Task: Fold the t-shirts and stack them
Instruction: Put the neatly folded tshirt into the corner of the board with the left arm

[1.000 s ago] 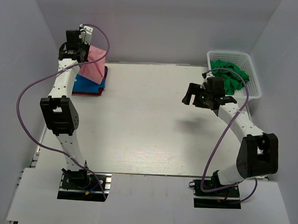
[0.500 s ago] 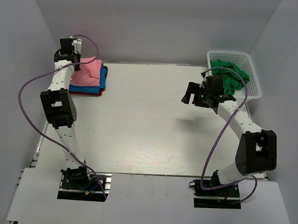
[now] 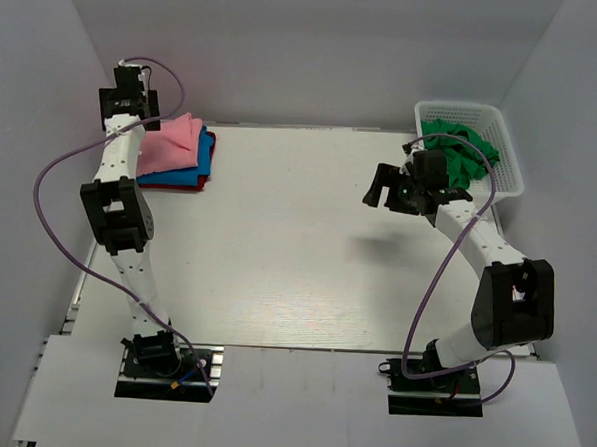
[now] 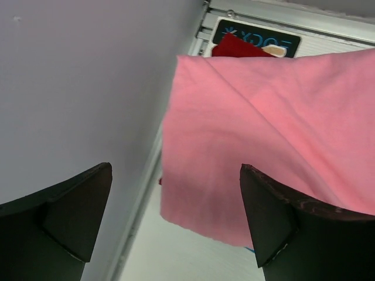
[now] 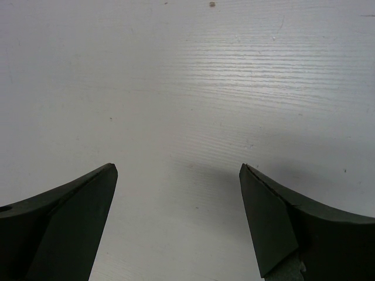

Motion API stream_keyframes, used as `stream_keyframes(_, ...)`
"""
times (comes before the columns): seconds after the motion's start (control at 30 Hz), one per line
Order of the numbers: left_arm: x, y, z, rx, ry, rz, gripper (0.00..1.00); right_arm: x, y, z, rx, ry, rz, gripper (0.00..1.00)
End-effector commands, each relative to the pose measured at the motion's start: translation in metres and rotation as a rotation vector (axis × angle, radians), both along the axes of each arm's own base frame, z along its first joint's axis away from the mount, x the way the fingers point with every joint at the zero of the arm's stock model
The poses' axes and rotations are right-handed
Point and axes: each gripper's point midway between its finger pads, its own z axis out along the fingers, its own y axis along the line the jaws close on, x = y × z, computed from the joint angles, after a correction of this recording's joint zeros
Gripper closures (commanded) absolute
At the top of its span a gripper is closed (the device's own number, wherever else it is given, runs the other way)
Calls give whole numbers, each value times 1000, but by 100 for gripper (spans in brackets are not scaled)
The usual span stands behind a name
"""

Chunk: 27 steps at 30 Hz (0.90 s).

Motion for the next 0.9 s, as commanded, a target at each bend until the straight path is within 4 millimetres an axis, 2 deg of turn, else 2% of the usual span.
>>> stream_keyframes(0.0,-5,-23,57,-102,-130,-46,0,6,3,23,34,-61,2,10)
stream_keyframes(0.07,-5,-54,65,-196,-146,-143,0,6,4,37,46,-105,3,10)
stream_keyframes(0.1,-7,-69,84,-245,-197,-165,0,3,1,32,42,-97,-3,10)
stream_keyframes(0.13,-8,-95,81,-349,-198,-256,0,2,0,42,45,-128,-13,10)
stream_keyframes(0.2,-11,-124,95,-461,-257,-318,0,-1,0,38,46,-120,-14,10)
stream_keyframes(0.23,-22,-155,100,-536,-264,-374,0,-4,-2,45,52,-136,-16,10)
stream_keyframes(0.3,-32,-185,107,-575,-297,-407,0,-10,-1,41,67,-119,-22,10)
stream_keyframes(0.33,-45,-213,77,-601,-238,-405,0,-18,-2,34,69,-104,-21,10)
stream_keyframes(0.37,-63,-228,98,-600,-285,-435,0,-21,-3,40,79,-123,-27,10)
stream_keyframes(0.4,-70,-246,105,-606,-324,-478,0,-27,-4,42,83,-144,-23,10)
stream_keyframes(0.43,-100,-278,91,-654,-294,-509,0,-34,-7,39,79,-149,-30,10)
stream_keyframes(0.47,-114,-295,85,-672,-289,-539,0,-36,-8,40,79,-165,-36,10)
stream_keyframes(0.5,-137,-332,57,-728,-236,-591,0,-45,-15,38,69,-175,-56,10)
stream_keyframes(0.53,-151,-347,50,-741,-221,-616,0,-48,-15,32,64,-161,-54,10)
stream_keyframes(0.57,-166,-363,41,-755,-190,-644,0,-53,-18,39,66,-184,-69,10)
stream_keyframes(0.63,-194,-380,23,-748,-128,-665,0,-65,-23,20,59,-150,-82,10)
stream_keyframes(0.67,-209,-395,17,-738,-100,-682,0,-68,-24,29,69,-185,-86,10)
stream_keyframes(0.7,-219,-395,7,-717,-77,-675,0,-74,-24,20,78,-169,-94,10)
stream_keyframes(0.73,-227,-394,15,-716,-106,-670,0,-79,-26,12,74,-156,-97,10)
stream_keyframes(0.8,-239,-391,11,-696,-121,-668,0,-85,-26,15,105,-188,-104,10)
stream_keyframes(0.83,-241,-396,22,-710,-164,-695,0,-85,-25,22,119,-219,-105,10)
stream_keyframes(0.87,-246,-397,34,-715,-205,-723,0,-90,-26,12,120,-204,-108,10)
